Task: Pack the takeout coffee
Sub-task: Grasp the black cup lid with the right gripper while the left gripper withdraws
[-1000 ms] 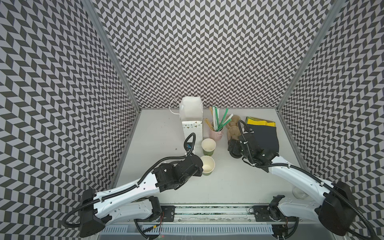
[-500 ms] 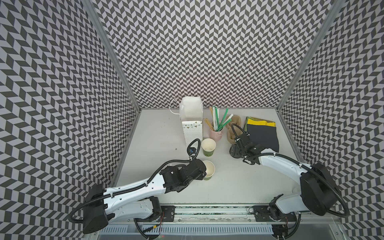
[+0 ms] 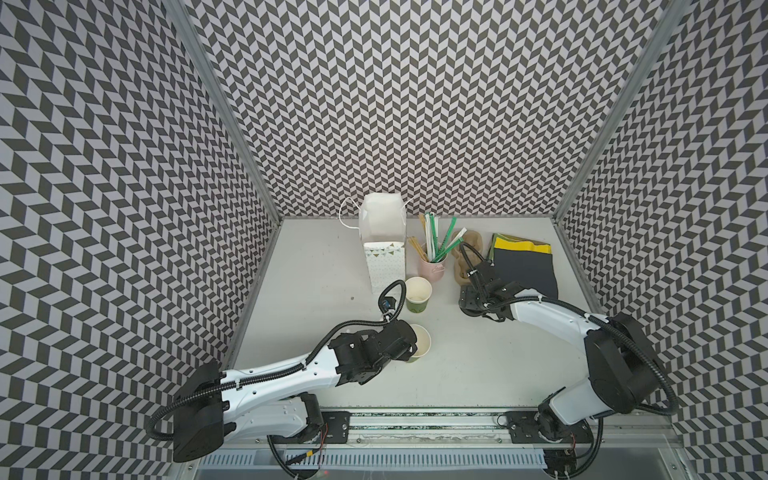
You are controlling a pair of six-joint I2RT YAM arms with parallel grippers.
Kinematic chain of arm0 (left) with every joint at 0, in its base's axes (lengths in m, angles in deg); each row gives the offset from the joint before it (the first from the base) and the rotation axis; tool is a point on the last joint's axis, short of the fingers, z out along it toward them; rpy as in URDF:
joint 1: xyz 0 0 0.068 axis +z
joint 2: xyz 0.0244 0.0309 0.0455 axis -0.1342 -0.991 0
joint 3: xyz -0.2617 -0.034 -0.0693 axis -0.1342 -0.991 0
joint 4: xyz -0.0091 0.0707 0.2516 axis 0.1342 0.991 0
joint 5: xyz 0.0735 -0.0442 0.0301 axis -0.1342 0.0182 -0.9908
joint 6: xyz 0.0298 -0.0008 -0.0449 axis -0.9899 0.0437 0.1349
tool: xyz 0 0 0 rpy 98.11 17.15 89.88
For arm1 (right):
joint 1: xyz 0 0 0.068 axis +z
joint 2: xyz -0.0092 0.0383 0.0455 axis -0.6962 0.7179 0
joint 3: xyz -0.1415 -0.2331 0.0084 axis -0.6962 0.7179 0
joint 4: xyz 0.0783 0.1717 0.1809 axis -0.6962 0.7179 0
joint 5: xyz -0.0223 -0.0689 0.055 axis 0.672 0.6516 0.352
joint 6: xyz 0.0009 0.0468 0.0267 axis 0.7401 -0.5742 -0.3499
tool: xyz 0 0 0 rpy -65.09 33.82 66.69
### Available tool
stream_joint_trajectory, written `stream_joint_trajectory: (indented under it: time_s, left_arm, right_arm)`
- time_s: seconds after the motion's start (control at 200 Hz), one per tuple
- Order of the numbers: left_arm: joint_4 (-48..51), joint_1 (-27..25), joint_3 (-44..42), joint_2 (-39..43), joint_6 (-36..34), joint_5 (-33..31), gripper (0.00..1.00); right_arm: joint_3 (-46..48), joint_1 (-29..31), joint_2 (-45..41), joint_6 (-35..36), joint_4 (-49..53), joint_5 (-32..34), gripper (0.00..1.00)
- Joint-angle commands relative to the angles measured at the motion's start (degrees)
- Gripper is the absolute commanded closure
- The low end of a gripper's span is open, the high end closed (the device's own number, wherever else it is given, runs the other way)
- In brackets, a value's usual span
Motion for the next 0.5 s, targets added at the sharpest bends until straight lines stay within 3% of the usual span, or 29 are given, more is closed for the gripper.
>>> stream_joint_trajectory:
  time_s: [0.0, 0.28, 0.496]
  left_arm:
    - [-1.51, -0.31, 1.16, -0.88, 0.23, -2.32, 0.84]
    - [-0.08, 0.14, 3.23, -0.57, -1.14, -4.4, 0.75]
    - [1.46, 1.6, 5.91, 2.65, -3.54, -5.87, 0.6]
  right_arm:
    - [0.01, -0.03, 1.54, 0.49, -2.45, -0.28, 0.13]
    - [0.35, -0.03, 2.77, 0.41, -2.87, 0.2, 0.15]
    - [0.61, -0.03, 3.18, 0.49, -3.31, 0.64, 0.19]
